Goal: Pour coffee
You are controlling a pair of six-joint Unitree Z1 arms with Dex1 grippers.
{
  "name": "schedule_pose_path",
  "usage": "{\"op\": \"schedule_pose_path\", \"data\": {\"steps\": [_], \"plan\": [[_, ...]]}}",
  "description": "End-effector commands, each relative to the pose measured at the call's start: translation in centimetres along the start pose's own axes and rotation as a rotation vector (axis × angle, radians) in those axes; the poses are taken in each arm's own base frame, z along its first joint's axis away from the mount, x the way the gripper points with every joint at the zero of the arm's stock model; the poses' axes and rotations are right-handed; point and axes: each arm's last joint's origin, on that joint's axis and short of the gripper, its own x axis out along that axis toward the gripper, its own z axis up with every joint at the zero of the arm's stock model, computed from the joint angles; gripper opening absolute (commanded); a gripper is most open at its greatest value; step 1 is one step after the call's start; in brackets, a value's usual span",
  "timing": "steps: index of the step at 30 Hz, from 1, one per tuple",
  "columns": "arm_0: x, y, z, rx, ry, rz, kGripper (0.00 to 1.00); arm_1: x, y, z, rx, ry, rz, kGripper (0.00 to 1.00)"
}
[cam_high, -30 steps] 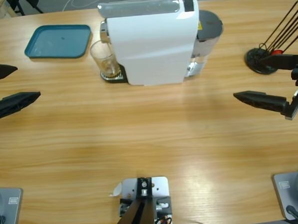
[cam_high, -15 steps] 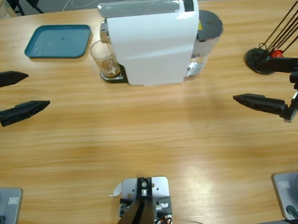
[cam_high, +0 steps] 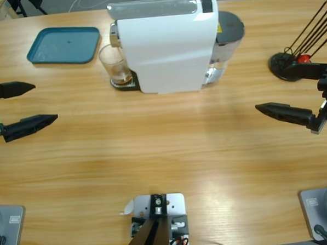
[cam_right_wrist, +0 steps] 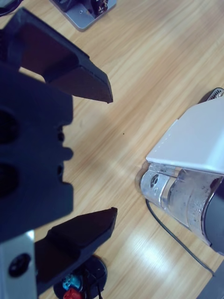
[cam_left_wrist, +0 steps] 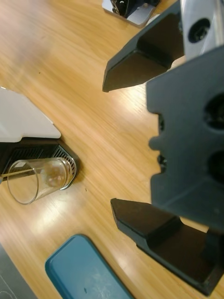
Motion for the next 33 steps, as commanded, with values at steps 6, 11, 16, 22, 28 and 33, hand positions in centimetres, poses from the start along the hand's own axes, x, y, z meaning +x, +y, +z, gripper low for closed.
{"op": "schedule_pose_path", "data": {"steps": [6,11,16,22,28,33], "plan": [[-0.18,-0.65,-1.43,0.001,0.027,-0.044,1.0,0.61,0.35,-0.95,-0.009,0.043,0.012,0.996],[0.19,-0.51,-1.41,0.049,0.043,-0.047,1.0,0.6,0.41,-0.96,-0.012,0.046,0.016,0.987],[0.49,-0.39,-1.32,0.055,0.053,-0.05,1.0,0.64,0.44,-0.99,-0.014,0.048,0.018,0.987],[0.58,-0.37,-1.36,0.055,0.059,-0.052,1.0,0.74,0.45,-0.99,-0.014,0.052,0.018,0.987],[0.65,-0.3,-1.29,0.053,0.061,-0.046,1.0,1.07,0.48,-0.95,-0.015,0.063,0.021,0.987],[0.75,-0.26,-1.26,0.049,0.064,-0.046,1.0,1.05,0.47,-0.95,-0.015,0.062,0.02,0.992]]}}
